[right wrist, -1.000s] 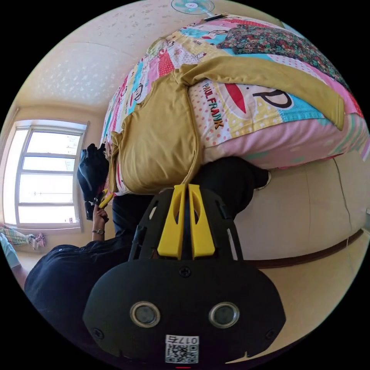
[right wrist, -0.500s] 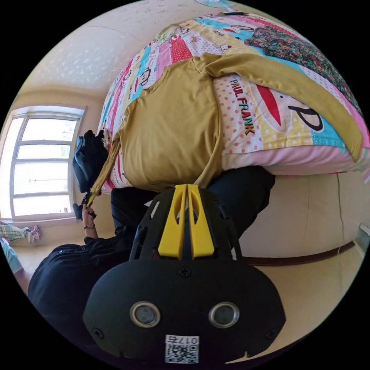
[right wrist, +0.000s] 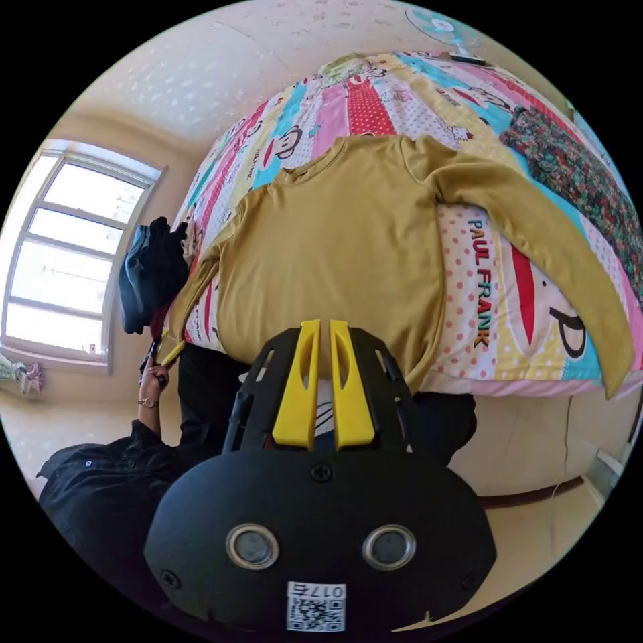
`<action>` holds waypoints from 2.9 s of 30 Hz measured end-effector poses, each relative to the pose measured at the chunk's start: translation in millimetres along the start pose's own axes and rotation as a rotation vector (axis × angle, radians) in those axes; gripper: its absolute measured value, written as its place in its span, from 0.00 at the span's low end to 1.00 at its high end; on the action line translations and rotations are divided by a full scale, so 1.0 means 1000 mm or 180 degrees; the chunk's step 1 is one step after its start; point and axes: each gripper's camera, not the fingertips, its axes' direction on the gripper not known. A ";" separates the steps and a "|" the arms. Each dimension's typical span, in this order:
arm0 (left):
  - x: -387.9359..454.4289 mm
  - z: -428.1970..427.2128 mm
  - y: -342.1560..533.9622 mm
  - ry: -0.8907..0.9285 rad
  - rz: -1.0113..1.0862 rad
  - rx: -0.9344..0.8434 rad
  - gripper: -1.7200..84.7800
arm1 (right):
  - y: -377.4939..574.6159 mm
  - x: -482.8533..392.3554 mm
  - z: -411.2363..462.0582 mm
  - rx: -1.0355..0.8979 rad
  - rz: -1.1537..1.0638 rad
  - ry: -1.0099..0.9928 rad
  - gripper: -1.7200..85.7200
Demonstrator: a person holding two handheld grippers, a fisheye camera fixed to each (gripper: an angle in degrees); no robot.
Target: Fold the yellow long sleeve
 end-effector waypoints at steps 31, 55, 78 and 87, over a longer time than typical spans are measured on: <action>0.259 0.548 0.370 -0.0696 0.3764 -0.2074 0.12 | -0.011 0.061 0.119 0.1200 -0.0091 0.0486 0.03; 0.023 0.354 0.323 -0.1492 0.2852 -0.1709 0.08 | -0.066 0.133 -0.033 0.1023 0.0299 -0.0252 0.05; 0.013 0.264 0.249 -0.1248 0.2330 -0.1571 0.08 | 0.094 0.462 -0.282 0.3459 0.3642 -0.1664 0.11; 0.024 0.245 0.224 -0.1104 0.2301 -0.1457 0.08 | 0.107 0.449 -0.289 0.3779 0.3768 -0.1584 0.13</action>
